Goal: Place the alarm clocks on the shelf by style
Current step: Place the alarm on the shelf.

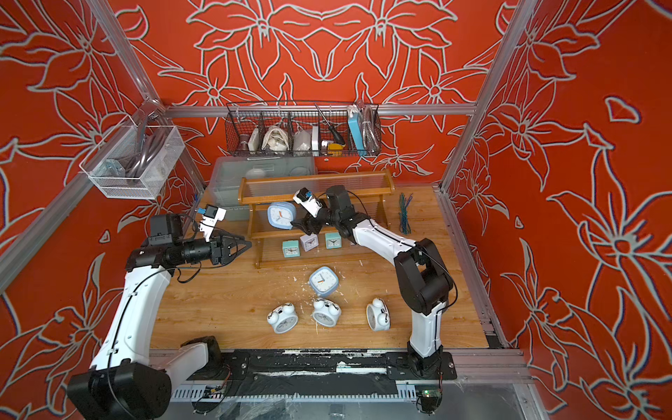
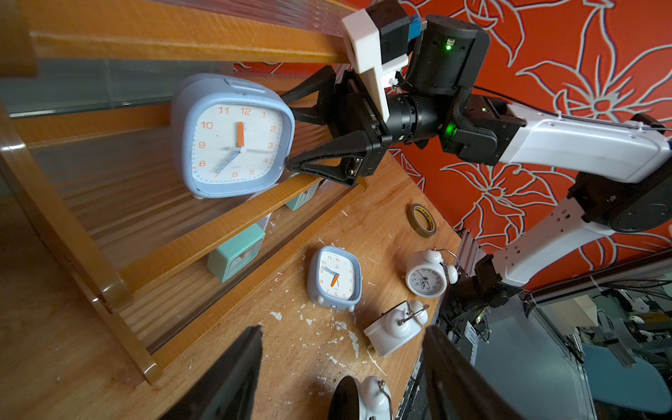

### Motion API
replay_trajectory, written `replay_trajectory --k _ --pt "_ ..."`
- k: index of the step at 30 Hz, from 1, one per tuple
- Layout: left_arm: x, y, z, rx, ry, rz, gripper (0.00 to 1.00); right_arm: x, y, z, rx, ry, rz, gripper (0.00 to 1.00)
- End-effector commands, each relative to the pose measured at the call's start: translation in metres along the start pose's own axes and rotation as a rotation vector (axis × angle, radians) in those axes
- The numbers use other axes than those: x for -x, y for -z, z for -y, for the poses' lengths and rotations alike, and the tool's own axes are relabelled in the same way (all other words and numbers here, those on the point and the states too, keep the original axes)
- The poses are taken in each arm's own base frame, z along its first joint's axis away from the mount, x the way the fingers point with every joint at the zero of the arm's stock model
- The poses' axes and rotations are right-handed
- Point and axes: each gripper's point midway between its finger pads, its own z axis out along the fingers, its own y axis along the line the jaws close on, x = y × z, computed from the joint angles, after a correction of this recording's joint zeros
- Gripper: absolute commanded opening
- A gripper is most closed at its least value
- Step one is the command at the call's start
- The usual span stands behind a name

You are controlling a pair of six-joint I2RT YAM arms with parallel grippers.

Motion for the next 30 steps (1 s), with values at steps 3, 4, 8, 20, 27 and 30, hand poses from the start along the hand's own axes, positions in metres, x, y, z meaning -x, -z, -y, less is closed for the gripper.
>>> replay_trajectory --k 3,4,8,20,27,30 --pt "-0.002 0.002 0.004 -0.018 -0.020 0.013 0.70 -0.016 0.001 0.006 -0.031 -0.052 -0.054 0.70" --pt "-0.002 0.002 0.004 -0.019 -0.018 0.012 0.70 -0.016 0.001 0.006 -0.035 -0.048 -0.055 0.68" --pt "-0.002 0.002 0.005 -0.019 -0.022 0.012 0.70 -0.018 0.000 0.008 -0.041 -0.048 -0.062 0.63" --pt "-0.002 0.001 0.005 -0.021 -0.021 0.012 0.70 -0.020 0.002 0.013 -0.073 -0.037 -0.081 0.57" --pt "-0.002 0.002 0.005 -0.020 -0.020 0.012 0.70 -0.008 0.013 0.004 -0.055 -0.061 -0.058 0.64" --pt "-0.002 0.001 0.005 -0.019 -0.019 0.011 0.71 -0.003 0.025 0.000 -0.063 -0.096 -0.057 0.67"
